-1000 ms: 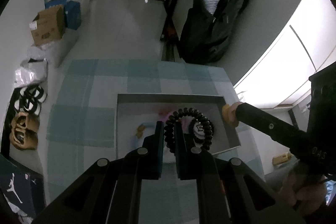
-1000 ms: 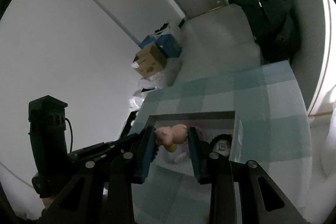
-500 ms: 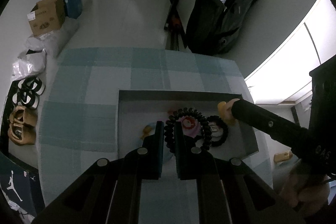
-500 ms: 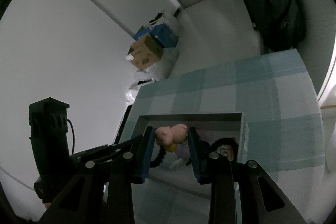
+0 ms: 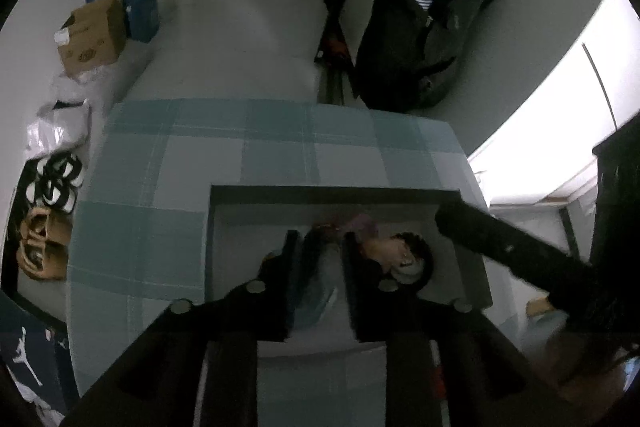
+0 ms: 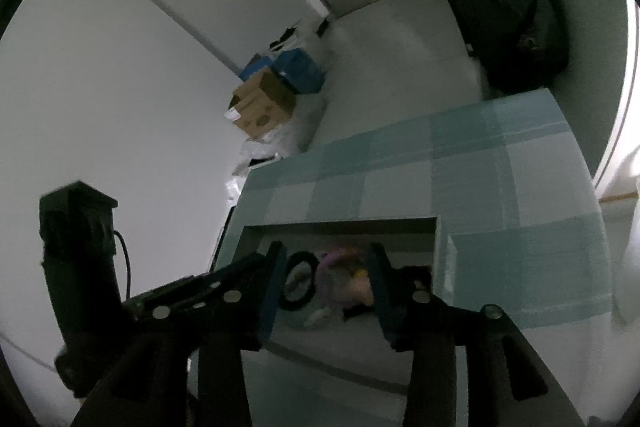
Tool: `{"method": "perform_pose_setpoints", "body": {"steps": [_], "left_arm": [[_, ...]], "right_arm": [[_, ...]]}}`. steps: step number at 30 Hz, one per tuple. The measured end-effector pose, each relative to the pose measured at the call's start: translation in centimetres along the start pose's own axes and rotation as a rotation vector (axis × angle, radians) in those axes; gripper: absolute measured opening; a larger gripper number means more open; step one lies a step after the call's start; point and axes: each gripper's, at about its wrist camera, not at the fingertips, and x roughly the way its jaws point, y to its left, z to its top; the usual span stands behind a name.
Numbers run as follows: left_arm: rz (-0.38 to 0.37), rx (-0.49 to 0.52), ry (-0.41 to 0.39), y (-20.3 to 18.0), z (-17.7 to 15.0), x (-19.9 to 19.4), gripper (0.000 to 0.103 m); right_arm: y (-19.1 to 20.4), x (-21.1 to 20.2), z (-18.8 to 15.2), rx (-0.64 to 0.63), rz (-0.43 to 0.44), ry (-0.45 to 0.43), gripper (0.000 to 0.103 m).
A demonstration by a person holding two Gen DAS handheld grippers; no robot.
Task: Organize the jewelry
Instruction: 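Carry the pig and black ring into the grey box and open both tools, then withdraw both tools and move the left tool toward the white flower charm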
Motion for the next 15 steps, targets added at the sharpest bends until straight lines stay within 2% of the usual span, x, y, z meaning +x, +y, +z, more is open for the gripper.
{"method": "perform_pose_setpoints", "body": {"steps": [3, 8, 10, 12, 14, 15], "left_arm": [[0.025, 0.018, -0.004, -0.3, -0.3, -0.2, 0.032], [0.017, -0.022, -0.013, 0.1, -0.6, -0.9, 0.034], [0.020, -0.039, -0.011, 0.0, -0.7, -1.0, 0.035], [0.016, -0.051, -0.012, -0.2, -0.9, -1.2, 0.042], [0.026, -0.049, -0.032, -0.4, -1.2, -1.7, 0.054], [0.038, -0.041, -0.047, -0.5, -1.3, -2.0, 0.054]], "right_arm": [[0.0, -1.1, 0.0, -0.010, -0.001, -0.027, 0.051], [0.0, -2.5, -0.2, -0.025, -0.003, -0.058, 0.055], [0.0, -2.9, -0.4, -0.029, -0.010, -0.062, 0.062], [0.0, -3.3, -0.6, -0.031, -0.017, -0.065, 0.069], [0.0, -3.7, -0.7, -0.029, -0.019, -0.071, 0.070], [0.1, -3.9, -0.8, -0.032, -0.019, -0.073, 0.070]]}}
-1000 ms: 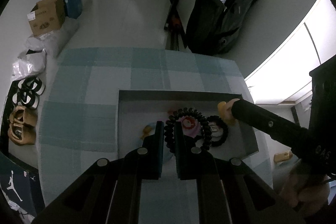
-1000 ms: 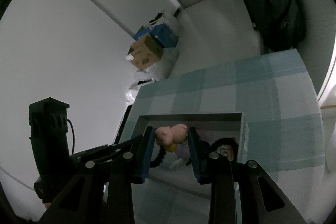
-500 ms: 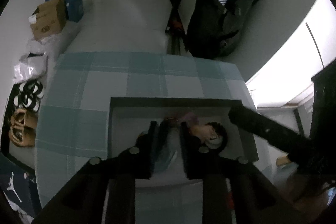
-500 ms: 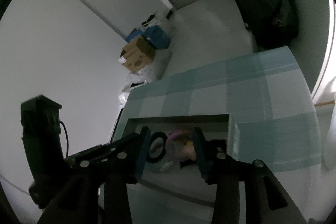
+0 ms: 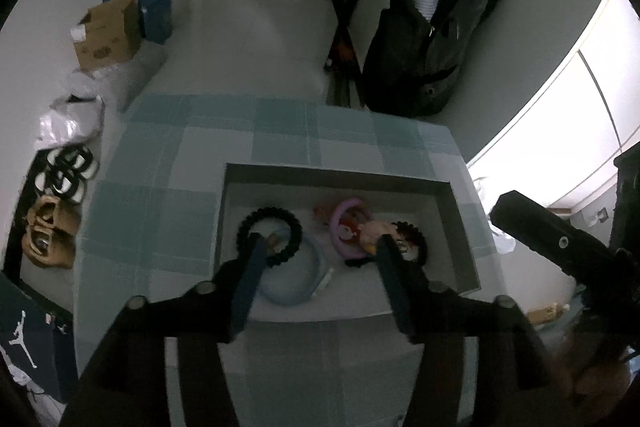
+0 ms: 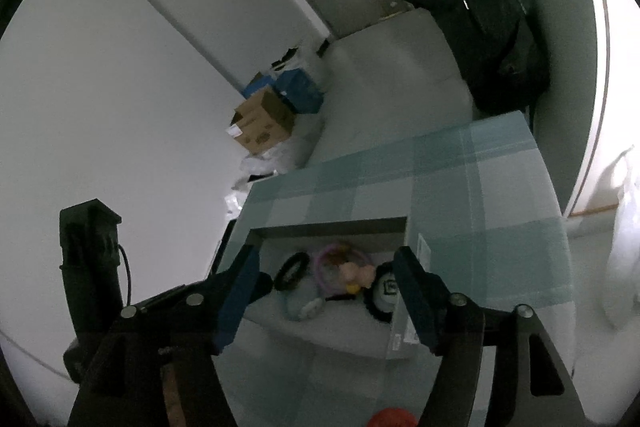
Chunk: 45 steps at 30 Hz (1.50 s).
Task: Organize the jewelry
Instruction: 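Withdraw both tools and move the left tool toward the white flower charm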
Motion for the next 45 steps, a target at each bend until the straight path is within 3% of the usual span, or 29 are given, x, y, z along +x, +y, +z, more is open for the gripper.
{"method": "perform_pose_setpoints", "body": {"steps": [7, 13, 19, 23, 30, 34, 45], "left_arm": [[0.009, 0.038, -0.063, -0.9, -0.6, -1.6, 0.056], [0.064, 0.090, -0.108, -1.8, -2.5, -2.7, 0.058], [0.037, 0.127, -0.120, -2.4, -4.3, -4.4, 0.058], [0.002, 0.132, -0.096, -2.6, -5.4, -4.5, 0.072], [-0.057, 0.159, -0.004, -4.5, -8.2, -3.4, 0.072], [-0.022, 0.243, 0.015, -6.4, -9.8, -2.3, 0.072], [0.048, 0.336, 0.123, -7.6, -11.2, 0.9, 0.072]], "right_arm": [[0.6, -2.0, -0.6, -0.044, -0.008, -0.038, 0.076], [0.1, -3.2, -1.8, -0.038, -0.013, -0.048, 0.083], [-1.0, -4.6, -3.5, 0.006, -0.026, -0.036, 0.084], [-1.3, -5.4, -4.3, -0.005, -0.039, -0.031, 0.087], [-2.0, -5.5, -5.9, -0.017, -0.062, 0.005, 0.090], [-2.3, -5.5, -6.5, -0.040, -0.092, 0.015, 0.090], [-3.1, -6.1, -7.3, -0.027, -0.099, 0.021, 0.091]]}}
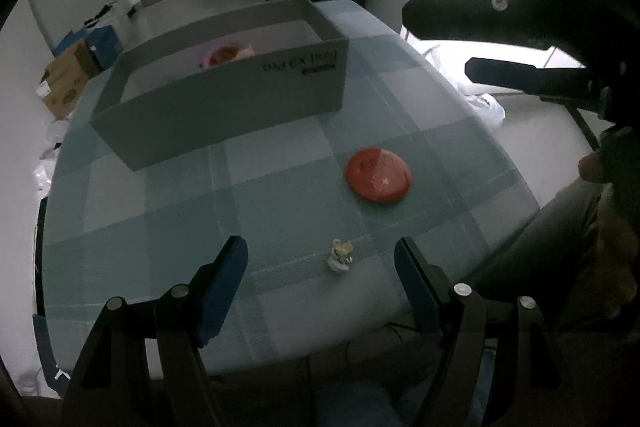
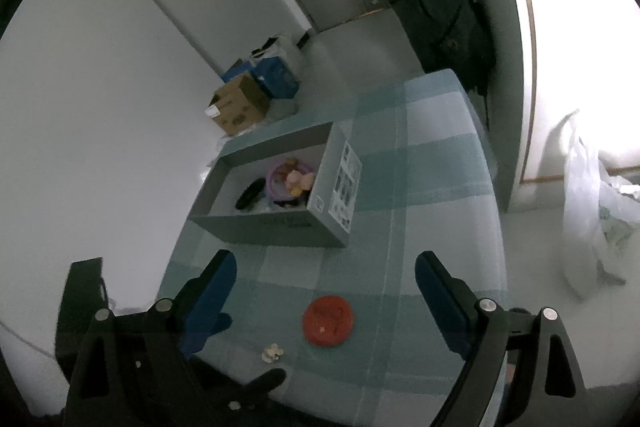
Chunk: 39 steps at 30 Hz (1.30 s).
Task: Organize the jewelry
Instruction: 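Withdraw both tools and move the left tool toward the white flower charm, then grasp the small white flower charm with the left tool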
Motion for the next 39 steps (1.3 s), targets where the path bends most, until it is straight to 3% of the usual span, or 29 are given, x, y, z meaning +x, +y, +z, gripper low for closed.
{"method": "perform_pose_setpoints", "body": {"steps": [4, 6, 9, 11, 13, 20, 29, 34, 39], "left_arm": [[0.000, 0.013, 0.012, 0.1, 0.1, 0.2, 0.069], [0.009, 0.026, 0.029, 0.0, 0.0, 0.5, 0.053], [-0.010, 0.014, 0.026, 0.1, -0.1, 0.4, 0.039], [-0.019, 0.018, 0.023, 0.1, -0.2, 0.3, 0.016], [-0.036, 0.015, 0.024, 0.0, -0.5, 0.3, 0.009], [-0.061, -0.005, 0.004, 0.6, -0.1, -0.1, 0.009], [-0.113, -0.146, -0.083, 4.2, 0.5, -2.4, 0.009], [-0.133, -0.231, -0.121, 6.5, 0.7, -3.1, 0.009], [-0.151, -0.307, -0.135, 8.3, 0.9, -2.9, 0.009]], "right_arm": [[0.0, -0.3, 0.0, -0.002, 0.003, -0.005, 0.092], [-0.1, -0.3, -0.1, -0.003, -0.002, -0.006, 0.092], [-0.4, -0.1, -0.2, 0.011, -0.005, 0.004, 0.092], [-0.5, -0.1, -0.2, 0.012, -0.002, 0.004, 0.092], [-0.4, -0.1, -0.2, 0.008, -0.007, 0.003, 0.092], [-0.7, 0.6, -0.7, 0.010, -0.013, 0.032, 0.091], [0.7, 3.2, -2.2, -0.083, -0.024, 0.145, 0.090], [1.6, 4.7, -3.2, -0.147, -0.063, 0.192, 0.079], [2.7, 5.5, -4.1, -0.229, -0.124, 0.205, 0.077]]}}
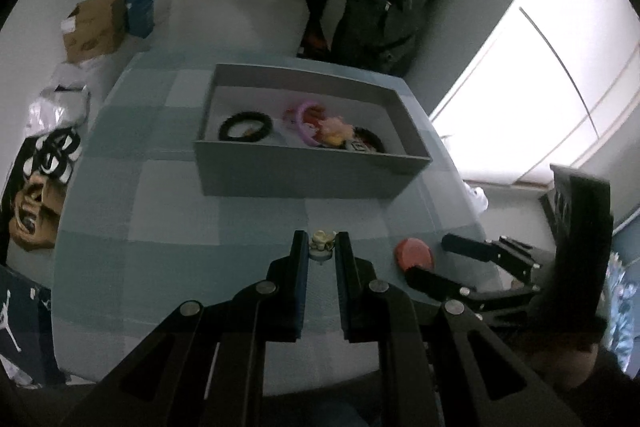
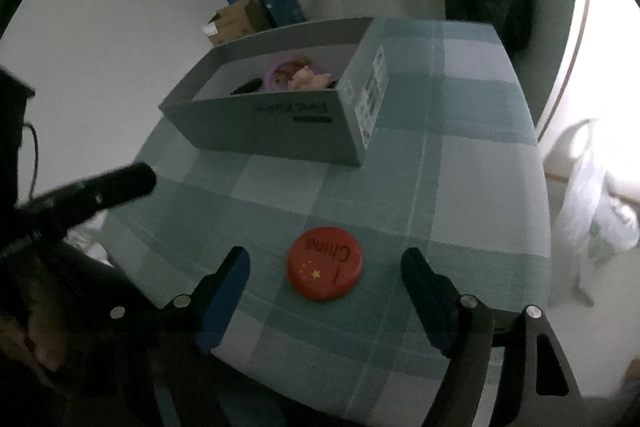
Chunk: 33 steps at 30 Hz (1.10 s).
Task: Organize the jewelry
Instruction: 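Grasp the small white flower charm with the left tool, then grasp the red 'China' badge with the right tool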
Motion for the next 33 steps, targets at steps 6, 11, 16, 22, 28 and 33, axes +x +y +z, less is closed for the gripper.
{"method": "perform_pose_setpoints", "body": {"steps": [6, 11, 16, 22, 28, 33], "left_arm": [[-0.009, -0.048, 0.001, 1.4, 0.4, -0.1, 0.009], [-0.012, -0.045, -0.016, 1.6, 0.7, -0.6, 0.009], [-0.017, -0.044, -0.025, 1.9, 0.9, -0.9, 0.009], [-0.019, -0.046, -0.022, 2.1, 1.0, -0.8, 0.009], [-0.018, -0.050, -0.019, 2.2, 1.1, -0.6, 0.009], [-0.019, -0.048, -0.021, 2.1, 1.1, -0.6, 0.009]], "right_arm": [[1.4, 0.4, -0.2, -0.077, -0.064, 0.001, 0.069], [3.3, 0.7, -0.9, -0.172, -0.140, 0.002, 0.063], [4.4, 0.9, -1.4, -0.222, -0.175, 0.000, 0.054], [4.8, 0.9, -1.4, -0.235, -0.168, 0.006, 0.042], [3.8, 0.6, -0.8, -0.170, -0.090, -0.002, 0.042], [4.0, 0.2, -0.5, -0.158, -0.048, -0.016, 0.042]]}}
